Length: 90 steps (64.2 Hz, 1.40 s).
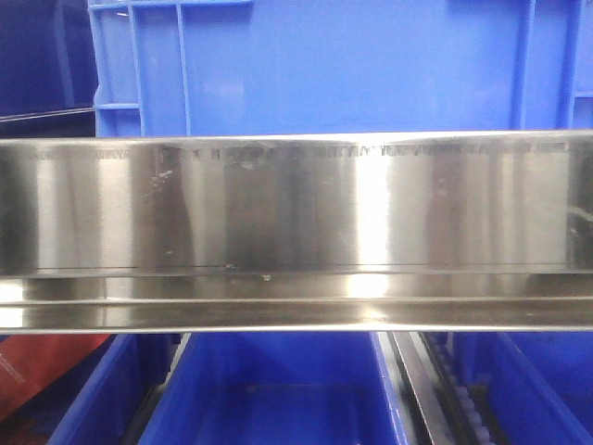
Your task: Place valve from conveyor to right shelf box
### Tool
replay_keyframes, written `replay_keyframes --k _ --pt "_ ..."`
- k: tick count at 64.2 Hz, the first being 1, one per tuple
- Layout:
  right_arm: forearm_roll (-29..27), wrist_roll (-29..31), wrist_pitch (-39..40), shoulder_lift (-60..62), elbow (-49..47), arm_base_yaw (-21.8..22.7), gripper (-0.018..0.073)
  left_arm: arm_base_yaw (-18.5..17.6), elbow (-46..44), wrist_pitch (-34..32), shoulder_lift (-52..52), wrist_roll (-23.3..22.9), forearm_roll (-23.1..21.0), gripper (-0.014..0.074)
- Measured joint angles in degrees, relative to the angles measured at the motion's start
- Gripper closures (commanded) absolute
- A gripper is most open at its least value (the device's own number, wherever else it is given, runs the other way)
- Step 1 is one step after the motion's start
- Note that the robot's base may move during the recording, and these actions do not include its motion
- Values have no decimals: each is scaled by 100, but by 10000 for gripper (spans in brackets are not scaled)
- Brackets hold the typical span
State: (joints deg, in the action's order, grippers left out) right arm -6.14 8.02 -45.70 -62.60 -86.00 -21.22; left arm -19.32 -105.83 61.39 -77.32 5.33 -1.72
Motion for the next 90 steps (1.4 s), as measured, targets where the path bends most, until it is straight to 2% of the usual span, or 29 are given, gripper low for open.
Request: replay_keyframes --k 6,10,23,33,46,67,90 --pt "12 -11 230 492 705 0 715 0 823 -619 685 -236 211 707" --pt "12 -11 463 915 1248 0 715 0 1708 -1164 1296 -343 328 707" --pt "12 -21 1243 2324 2810 0 715 0 3828 -2504 3061 -399 386 707" --pt "21 -21 1435 3343 3817 0 715 0 5279 -3141 4377 -399 386 707" --pt "21 -21 1553 4203 4902 0 715 0 6801 -3590 5656 -399 386 707" --pt "21 -21 2153 4774 6242 0 715 0 8264 -4379 6470 -404 237 707" --pt "21 -21 2446 4790 6374 0 715 0 8411 -4510 6493 -404 216 707"
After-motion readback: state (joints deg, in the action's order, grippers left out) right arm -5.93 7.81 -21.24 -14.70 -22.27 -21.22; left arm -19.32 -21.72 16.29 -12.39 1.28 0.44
